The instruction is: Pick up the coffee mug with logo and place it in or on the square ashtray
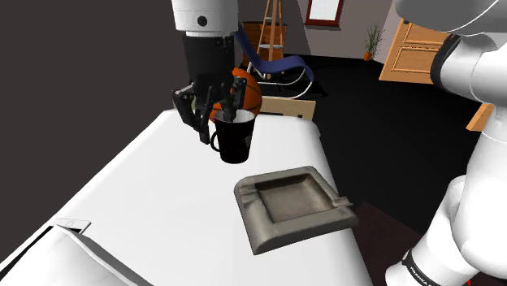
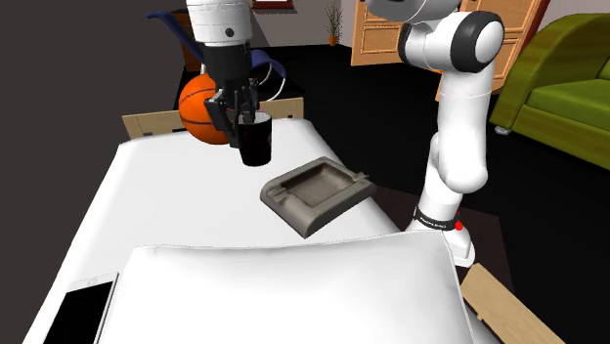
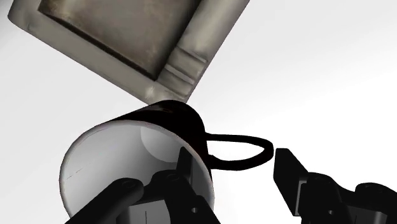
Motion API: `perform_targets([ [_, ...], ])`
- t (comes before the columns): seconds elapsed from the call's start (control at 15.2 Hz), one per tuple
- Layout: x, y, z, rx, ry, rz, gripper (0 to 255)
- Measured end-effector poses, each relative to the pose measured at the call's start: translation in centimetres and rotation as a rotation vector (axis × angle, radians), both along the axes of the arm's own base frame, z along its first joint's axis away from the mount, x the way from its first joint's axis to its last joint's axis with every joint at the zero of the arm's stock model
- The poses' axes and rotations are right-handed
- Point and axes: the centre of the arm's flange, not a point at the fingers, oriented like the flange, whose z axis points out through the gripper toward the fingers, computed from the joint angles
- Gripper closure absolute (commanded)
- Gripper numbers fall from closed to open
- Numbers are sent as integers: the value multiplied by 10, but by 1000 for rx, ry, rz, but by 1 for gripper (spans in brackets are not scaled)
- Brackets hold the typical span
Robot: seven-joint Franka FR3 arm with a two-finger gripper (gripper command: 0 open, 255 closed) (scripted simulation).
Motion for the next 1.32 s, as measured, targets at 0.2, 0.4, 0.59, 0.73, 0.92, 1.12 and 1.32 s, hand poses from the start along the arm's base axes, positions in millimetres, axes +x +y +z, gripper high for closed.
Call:
perform_targets([
  [0.2, -32, -22, 5, -1, 0, 0, 255],
  [0.4, -62, -47, 12, -1, 0, 0, 255],
  [0.59, -93, -71, 19, 0, -1, -1, 255],
  [0.73, -115, -85, 21, -1, 0, -1, 255],
  [0.92, -126, -95, 13, 0, 0, -1, 255],
  [1.12, -127, -95, -2, 0, 1, -1, 255],
  [1.32, -128, -97, -18, 0, 1, -1, 255],
])
